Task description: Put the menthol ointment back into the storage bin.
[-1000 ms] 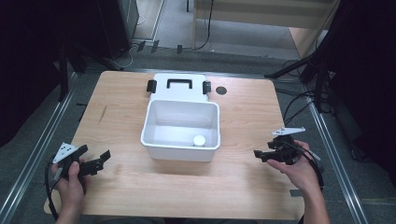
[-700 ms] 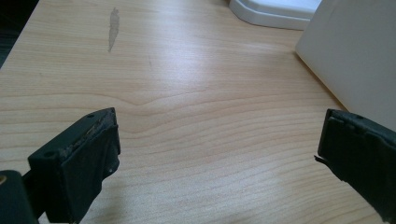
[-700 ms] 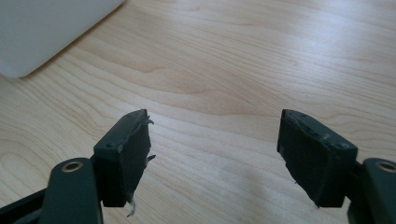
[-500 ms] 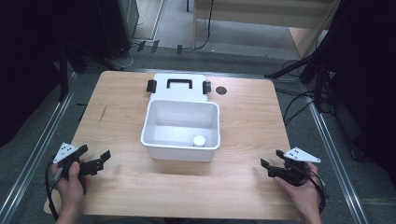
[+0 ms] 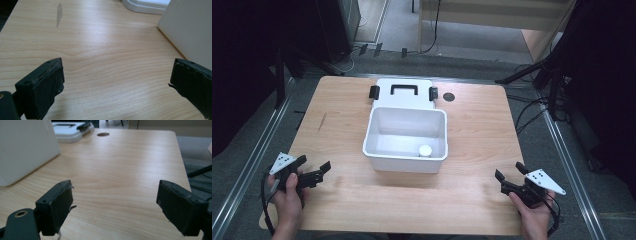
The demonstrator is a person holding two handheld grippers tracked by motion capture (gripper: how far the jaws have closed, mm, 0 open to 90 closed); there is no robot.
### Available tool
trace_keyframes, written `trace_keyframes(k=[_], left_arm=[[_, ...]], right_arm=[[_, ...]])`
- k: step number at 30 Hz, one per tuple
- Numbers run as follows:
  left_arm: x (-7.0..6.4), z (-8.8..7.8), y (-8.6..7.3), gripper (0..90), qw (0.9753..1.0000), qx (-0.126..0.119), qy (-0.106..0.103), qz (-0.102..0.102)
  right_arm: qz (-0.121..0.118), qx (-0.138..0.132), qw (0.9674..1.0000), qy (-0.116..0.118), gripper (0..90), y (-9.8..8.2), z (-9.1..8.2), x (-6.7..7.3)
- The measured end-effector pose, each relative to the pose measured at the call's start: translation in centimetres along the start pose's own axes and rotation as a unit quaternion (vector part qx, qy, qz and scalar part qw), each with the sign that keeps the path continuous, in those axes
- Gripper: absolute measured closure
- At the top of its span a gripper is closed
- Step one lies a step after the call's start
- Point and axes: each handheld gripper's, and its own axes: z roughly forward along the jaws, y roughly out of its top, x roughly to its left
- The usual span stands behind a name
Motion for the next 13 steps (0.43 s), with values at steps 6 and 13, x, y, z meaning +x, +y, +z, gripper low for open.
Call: trace_keyframes(k=[6, 13], left_arm=[[0.01, 0.03, 0.01, 0.0, 1.0, 0.001, -0.001, -0.001], [0.01, 0.08, 0.03, 0.0, 1.0, 0.002, 0.002, -0.001]], right_arm=[[0.002, 0.002, 0.9997, -0.024, 13.2, 0.07, 0.17, 0.15], [0.012, -0.016, 0.9997, -0.011, 13.0, -0.05, -0.12, -0.06]])
